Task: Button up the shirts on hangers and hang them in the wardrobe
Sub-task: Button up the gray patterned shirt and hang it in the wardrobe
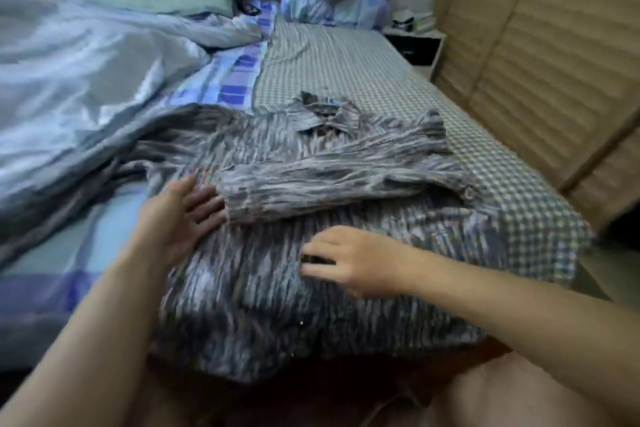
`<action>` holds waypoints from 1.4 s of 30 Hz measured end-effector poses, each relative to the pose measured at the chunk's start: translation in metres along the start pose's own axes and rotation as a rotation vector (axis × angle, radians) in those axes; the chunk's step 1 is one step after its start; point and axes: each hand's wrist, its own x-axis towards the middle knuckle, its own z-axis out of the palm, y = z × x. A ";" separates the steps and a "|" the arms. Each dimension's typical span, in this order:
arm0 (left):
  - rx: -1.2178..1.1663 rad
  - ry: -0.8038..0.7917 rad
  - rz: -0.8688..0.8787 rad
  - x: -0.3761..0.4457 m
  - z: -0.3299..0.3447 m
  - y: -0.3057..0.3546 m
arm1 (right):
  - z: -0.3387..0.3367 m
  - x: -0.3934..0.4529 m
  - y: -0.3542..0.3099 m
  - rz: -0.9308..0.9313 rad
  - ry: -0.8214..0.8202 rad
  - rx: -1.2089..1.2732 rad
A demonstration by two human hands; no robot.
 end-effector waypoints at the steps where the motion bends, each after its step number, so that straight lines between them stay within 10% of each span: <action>1: -0.017 -0.012 -0.001 0.000 -0.005 0.000 | 0.003 -0.005 0.003 0.070 0.116 0.010; 5: 0.145 -0.064 0.121 -0.003 -0.001 -0.003 | -0.003 -0.015 0.035 0.500 0.372 0.078; 13: 0.574 -0.012 0.128 -0.033 0.019 -0.010 | 0.033 -0.027 0.020 0.759 -0.237 0.341; 20: 0.830 -0.038 0.114 -0.056 0.030 -0.029 | -0.018 0.024 0.050 0.932 0.179 0.491; 26: 0.381 0.063 -0.076 -0.054 0.035 -0.019 | -0.050 0.144 0.066 0.762 0.022 0.636; 29: 0.515 -0.033 -0.023 -0.052 0.036 -0.026 | -0.041 0.172 0.069 0.706 -0.045 0.703; 35: 0.940 0.300 0.622 -0.047 0.040 -0.014 | -0.060 0.158 0.107 0.870 0.715 0.378; 37: 0.994 0.163 0.622 -0.047 0.034 -0.004 | -0.067 0.141 0.103 0.879 0.848 0.224; 42: 0.665 -0.040 0.201 -0.043 0.019 -0.013 | -0.010 0.101 0.024 0.557 0.400 0.351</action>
